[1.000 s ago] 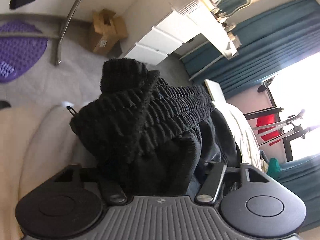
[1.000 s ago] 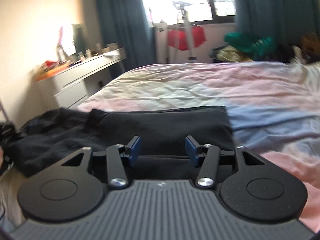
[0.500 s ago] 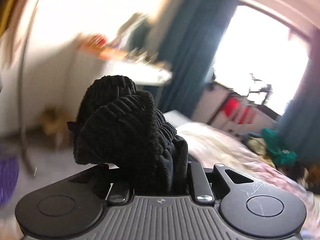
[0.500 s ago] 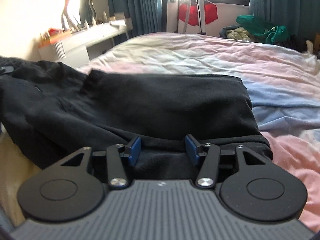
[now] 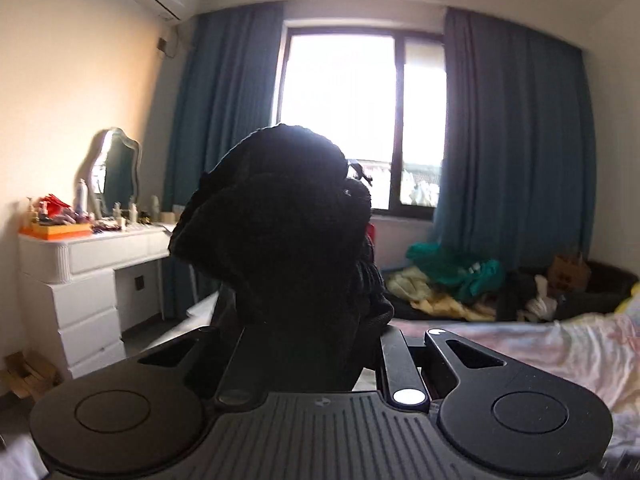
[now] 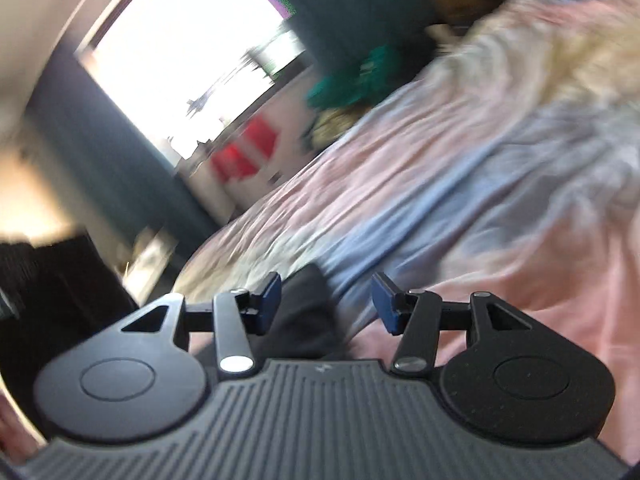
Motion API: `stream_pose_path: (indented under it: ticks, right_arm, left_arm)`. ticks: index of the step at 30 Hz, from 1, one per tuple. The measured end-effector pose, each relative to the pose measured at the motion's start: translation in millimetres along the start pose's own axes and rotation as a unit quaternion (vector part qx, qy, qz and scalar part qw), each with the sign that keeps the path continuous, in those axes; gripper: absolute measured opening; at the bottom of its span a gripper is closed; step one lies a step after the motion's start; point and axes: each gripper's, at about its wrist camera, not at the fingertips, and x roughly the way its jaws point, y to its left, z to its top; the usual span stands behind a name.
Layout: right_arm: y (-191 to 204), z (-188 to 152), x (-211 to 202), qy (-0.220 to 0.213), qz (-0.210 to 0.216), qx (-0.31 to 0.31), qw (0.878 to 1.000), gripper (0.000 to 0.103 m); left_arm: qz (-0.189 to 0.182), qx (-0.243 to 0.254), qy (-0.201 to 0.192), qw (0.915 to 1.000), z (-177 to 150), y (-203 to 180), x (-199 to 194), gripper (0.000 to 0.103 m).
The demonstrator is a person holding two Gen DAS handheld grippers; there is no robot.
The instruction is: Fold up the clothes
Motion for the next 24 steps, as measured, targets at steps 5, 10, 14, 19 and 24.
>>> stream_pose_path:
  ticks: [5, 10, 14, 19, 24]
  right_arm:
    - [-26.7, 11.4, -5.1, -0.025, 0.001, 0.06, 0.998, 0.053]
    - [-28.3, 9.9, 10.8, 0.009, 0.053, 0.078, 0.996, 0.054]
    - [-15.6, 3.6, 22.5, 0.046, 0.109, 0.089, 0.989, 0.054]
    - [-4.1, -2.6, 28.9, 0.084, 0.158, 0.092, 0.98, 0.07]
    - [3.9, -8.4, 31.6, 0.11, 0.156, 0.086, 0.978, 0.084]
  left_arm:
    - [-0.018, 0.111, 0.054, 0.9922, -83.8, -92.2, 16.4, 0.017]
    - [-0.04, 0.202, 0.098, 0.9736, -138.9, -117.2, 23.1, 0.02]
    - [-0.068, 0.256, 0.117, 0.9571, -141.6, -120.2, 18.9, 0.037]
    - [-0.106, 0.318, 0.129, 0.9332, -144.3, -96.7, -16.2, 0.093]
    - [-0.131, 0.306, 0.127, 0.9344, -131.7, -48.5, -49.0, 0.1]
